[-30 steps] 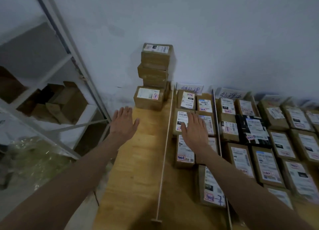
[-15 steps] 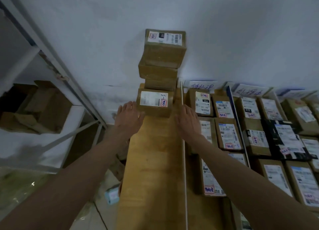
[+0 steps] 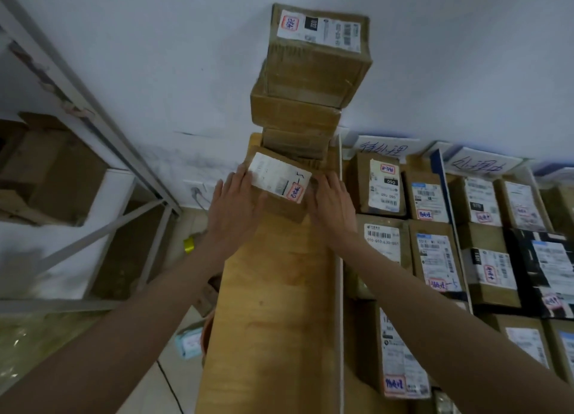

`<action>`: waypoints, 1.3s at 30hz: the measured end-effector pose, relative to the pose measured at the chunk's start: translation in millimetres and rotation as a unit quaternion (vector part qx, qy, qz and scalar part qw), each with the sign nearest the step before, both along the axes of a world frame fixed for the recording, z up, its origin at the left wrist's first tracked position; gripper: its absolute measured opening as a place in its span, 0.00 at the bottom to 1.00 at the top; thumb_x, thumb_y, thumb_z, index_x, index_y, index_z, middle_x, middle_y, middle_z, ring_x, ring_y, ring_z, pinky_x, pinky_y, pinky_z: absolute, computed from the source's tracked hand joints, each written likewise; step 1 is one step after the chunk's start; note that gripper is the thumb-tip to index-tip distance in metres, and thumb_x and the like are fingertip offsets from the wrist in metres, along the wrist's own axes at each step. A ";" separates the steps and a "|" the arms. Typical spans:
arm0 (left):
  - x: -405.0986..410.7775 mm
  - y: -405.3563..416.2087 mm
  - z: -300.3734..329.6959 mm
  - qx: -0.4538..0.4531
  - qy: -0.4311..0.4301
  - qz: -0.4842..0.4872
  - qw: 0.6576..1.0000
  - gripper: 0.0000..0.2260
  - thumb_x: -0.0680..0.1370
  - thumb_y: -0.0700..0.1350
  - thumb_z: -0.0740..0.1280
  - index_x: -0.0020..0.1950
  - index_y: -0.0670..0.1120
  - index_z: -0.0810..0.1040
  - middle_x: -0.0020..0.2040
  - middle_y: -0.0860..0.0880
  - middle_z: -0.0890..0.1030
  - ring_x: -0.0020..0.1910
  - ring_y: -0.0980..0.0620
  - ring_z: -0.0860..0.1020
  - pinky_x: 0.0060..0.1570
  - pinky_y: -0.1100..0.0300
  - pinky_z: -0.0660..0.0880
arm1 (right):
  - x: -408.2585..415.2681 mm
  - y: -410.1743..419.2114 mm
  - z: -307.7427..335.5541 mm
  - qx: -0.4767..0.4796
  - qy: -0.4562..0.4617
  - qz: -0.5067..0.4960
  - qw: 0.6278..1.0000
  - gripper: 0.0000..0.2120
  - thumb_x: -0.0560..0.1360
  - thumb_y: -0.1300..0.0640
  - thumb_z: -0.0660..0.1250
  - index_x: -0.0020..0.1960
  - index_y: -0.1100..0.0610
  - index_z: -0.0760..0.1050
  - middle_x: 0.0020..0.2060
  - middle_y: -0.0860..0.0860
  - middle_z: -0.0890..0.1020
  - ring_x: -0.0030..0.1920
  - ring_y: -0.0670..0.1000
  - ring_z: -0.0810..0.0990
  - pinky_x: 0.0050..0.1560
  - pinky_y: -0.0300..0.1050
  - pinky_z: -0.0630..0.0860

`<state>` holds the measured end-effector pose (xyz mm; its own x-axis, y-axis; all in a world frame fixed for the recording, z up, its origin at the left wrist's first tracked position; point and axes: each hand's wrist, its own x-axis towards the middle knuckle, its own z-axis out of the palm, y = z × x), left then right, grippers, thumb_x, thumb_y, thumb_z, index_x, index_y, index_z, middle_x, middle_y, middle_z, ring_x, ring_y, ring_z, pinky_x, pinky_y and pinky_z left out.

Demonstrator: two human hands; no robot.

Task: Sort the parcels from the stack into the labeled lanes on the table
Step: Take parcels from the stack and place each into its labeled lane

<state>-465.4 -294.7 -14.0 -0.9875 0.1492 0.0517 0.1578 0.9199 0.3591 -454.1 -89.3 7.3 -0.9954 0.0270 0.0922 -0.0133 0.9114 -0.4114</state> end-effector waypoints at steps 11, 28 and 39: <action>-14.1 -22.2 2.6 0.049 -0.024 -0.113 0.992 0.21 0.82 0.47 0.59 0.75 0.44 0.65 0.78 0.48 0.62 0.77 0.49 0.58 0.75 0.51 0.52 | 20.0 -39.1 -4.0 -0.201 -0.266 -0.074 0.940 0.26 0.78 0.40 0.64 0.63 0.61 0.71 0.62 0.57 0.76 0.57 0.55 0.78 0.55 0.51 0.78; 76.0 -60.6 50.6 -0.120 -0.074 -0.008 0.990 0.24 0.84 0.53 0.52 0.79 0.46 0.58 0.79 0.46 0.58 0.79 0.48 0.54 0.77 0.50 0.50 | 84.3 -49.1 20.9 -0.313 -0.297 -0.216 0.876 0.12 0.82 0.54 0.63 0.58 0.62 0.75 0.58 0.57 0.81 0.38 0.47 0.78 0.48 0.48 0.83; 131.4 -24.7 97.3 -0.094 -0.055 -0.015 0.994 0.24 0.84 0.55 0.51 0.77 0.44 0.62 0.76 0.45 0.66 0.75 0.47 0.62 0.76 0.49 0.54 | 144.2 -19.8 93.0 -0.309 -0.215 -0.205 0.903 0.14 0.81 0.53 0.65 0.56 0.65 0.76 0.55 0.59 0.82 0.53 0.58 0.83 0.53 0.53 0.83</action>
